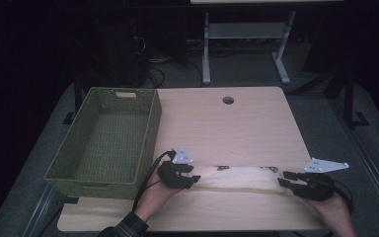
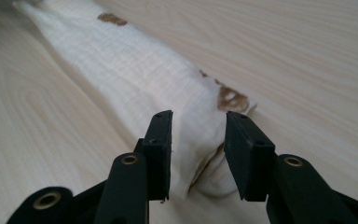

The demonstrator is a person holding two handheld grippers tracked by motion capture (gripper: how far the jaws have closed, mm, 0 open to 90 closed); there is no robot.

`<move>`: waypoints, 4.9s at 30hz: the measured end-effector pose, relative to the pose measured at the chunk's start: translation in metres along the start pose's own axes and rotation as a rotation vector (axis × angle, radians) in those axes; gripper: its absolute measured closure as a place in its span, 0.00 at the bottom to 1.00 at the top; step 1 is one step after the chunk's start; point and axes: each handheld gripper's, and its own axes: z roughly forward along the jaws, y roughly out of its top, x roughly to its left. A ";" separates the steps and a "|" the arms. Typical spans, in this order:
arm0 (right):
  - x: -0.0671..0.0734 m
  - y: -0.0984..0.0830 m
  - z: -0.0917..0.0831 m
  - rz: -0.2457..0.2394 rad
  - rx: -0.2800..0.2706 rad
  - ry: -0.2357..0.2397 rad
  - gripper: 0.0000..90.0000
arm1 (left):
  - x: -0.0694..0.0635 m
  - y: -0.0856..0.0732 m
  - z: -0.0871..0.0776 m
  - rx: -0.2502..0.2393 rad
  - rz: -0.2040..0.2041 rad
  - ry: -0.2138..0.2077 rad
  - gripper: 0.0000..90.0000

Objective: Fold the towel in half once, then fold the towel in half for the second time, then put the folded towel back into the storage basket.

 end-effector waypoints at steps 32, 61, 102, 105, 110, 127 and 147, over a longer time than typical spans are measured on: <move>-0.026 0.011 0.051 0.034 0.086 -0.039 0.79 | 0.015 0.046 0.094 0.104 0.149 -0.158 0.46; -0.027 0.020 0.039 0.036 0.028 -0.039 0.97 | 0.011 0.054 0.066 0.029 0.091 -0.265 0.94; -0.006 0.150 0.039 -0.110 -0.176 -0.013 0.98 | 0.045 0.072 -0.065 -0.155 0.063 -0.125 0.95; -0.001 0.162 0.042 -0.123 -0.180 -0.008 0.98 | 0.049 0.070 -0.077 -0.170 0.052 -0.112 0.95; 0.007 0.185 0.050 -0.146 -0.189 0.005 0.98 | 0.057 0.066 -0.096 -0.188 0.049 -0.080 0.95; 0.043 0.250 0.095 -0.230 -0.199 0.081 0.98 | 0.085 0.032 -0.157 -0.227 -0.016 0.034 0.95; 0.111 0.331 0.172 -0.351 -0.174 0.152 0.98 | 0.127 -0.035 -0.218 -0.260 -0.141 0.172 0.95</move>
